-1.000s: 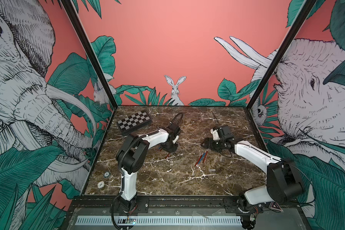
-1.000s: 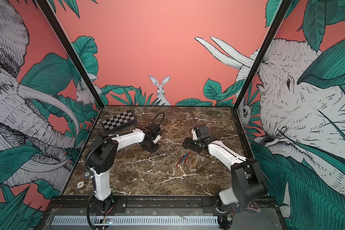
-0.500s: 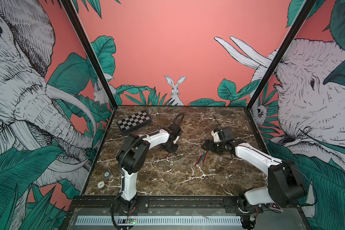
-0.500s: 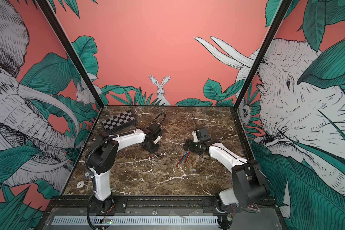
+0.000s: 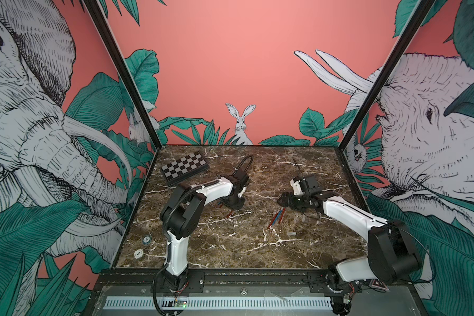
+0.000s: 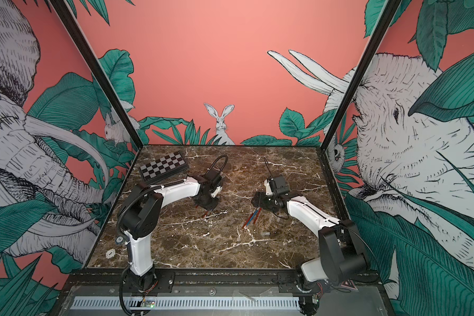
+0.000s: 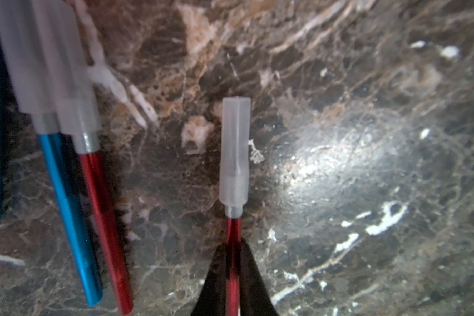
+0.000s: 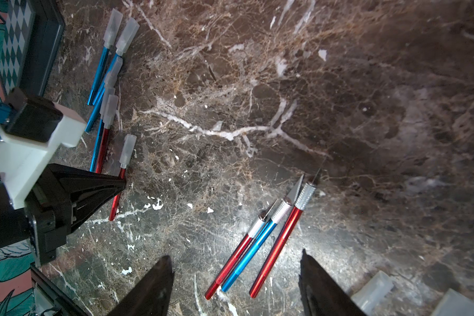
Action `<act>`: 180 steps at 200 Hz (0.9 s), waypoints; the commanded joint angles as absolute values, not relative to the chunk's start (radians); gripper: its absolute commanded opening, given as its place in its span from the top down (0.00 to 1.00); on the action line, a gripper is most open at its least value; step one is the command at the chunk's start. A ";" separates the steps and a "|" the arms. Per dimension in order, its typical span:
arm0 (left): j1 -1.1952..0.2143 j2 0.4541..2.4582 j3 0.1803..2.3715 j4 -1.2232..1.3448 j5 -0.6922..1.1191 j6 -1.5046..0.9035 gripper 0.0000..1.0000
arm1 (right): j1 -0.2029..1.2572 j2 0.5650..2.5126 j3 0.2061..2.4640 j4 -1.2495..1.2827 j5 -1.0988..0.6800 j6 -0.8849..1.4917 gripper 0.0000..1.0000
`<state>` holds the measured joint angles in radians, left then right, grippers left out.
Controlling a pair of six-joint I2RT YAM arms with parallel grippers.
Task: Remove protective caps from carving knives
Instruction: Pick up the carving knife from the center of the board, then remove the protective sleeve from the carving knife.
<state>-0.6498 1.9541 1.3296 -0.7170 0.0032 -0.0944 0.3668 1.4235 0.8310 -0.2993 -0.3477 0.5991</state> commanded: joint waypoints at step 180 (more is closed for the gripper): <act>-0.679 1.798 1.319 -0.581 0.443 -0.233 0.88 | 0.440 1.478 0.820 0.020 -0.487 0.716 0.32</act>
